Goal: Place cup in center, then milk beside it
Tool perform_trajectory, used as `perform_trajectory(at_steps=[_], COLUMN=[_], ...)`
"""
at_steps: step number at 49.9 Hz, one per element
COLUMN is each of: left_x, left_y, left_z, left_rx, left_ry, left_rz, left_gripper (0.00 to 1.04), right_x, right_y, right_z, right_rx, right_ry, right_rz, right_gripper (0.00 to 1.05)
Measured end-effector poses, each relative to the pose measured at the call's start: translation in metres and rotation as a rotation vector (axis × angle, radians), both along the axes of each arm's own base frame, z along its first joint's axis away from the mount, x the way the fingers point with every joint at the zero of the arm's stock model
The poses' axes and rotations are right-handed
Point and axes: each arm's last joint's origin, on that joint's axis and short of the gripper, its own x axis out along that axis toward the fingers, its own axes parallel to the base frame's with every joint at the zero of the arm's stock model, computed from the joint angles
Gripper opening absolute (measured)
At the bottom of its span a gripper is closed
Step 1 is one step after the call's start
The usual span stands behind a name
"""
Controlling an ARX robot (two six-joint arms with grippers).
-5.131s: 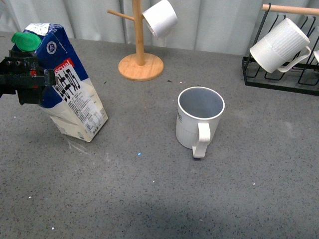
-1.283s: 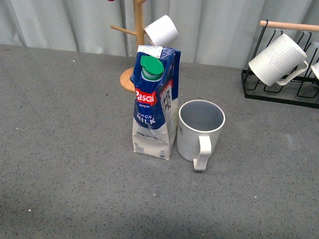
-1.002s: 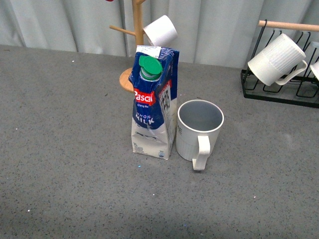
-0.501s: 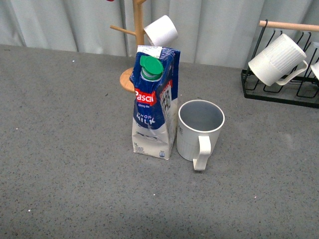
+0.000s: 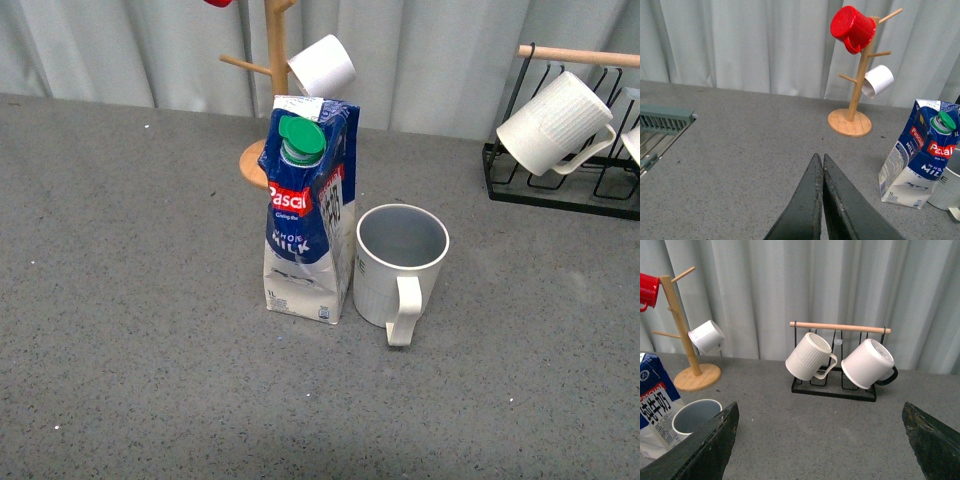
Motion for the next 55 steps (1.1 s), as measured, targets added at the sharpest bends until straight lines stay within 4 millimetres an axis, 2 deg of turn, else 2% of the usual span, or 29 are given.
perform_trajectory(at_steps=[10,42,55], left_x=[-0.0018,-0.0018,-0.0018], left_y=[0.0,0.0,0.0], left_z=[0.0011,0.0011,0.0011], left_rx=[0.0,0.0,0.002], left_ry=[-0.016,-0.016,-0.016], left_rz=[0.0,0.0,0.0], left_gripper=[0.04,1.0,0.98], right_x=[0.0,0.0,0.0], right_y=[0.0,0.0,0.0], right_z=[0.0,0.0,0.0], right_rx=[0.0,0.0,0.0], right_ry=[0.0,0.0,0.0], right_rz=[0.0,0.0,0.0], right_gripper=[0.95,0.95,0.95])
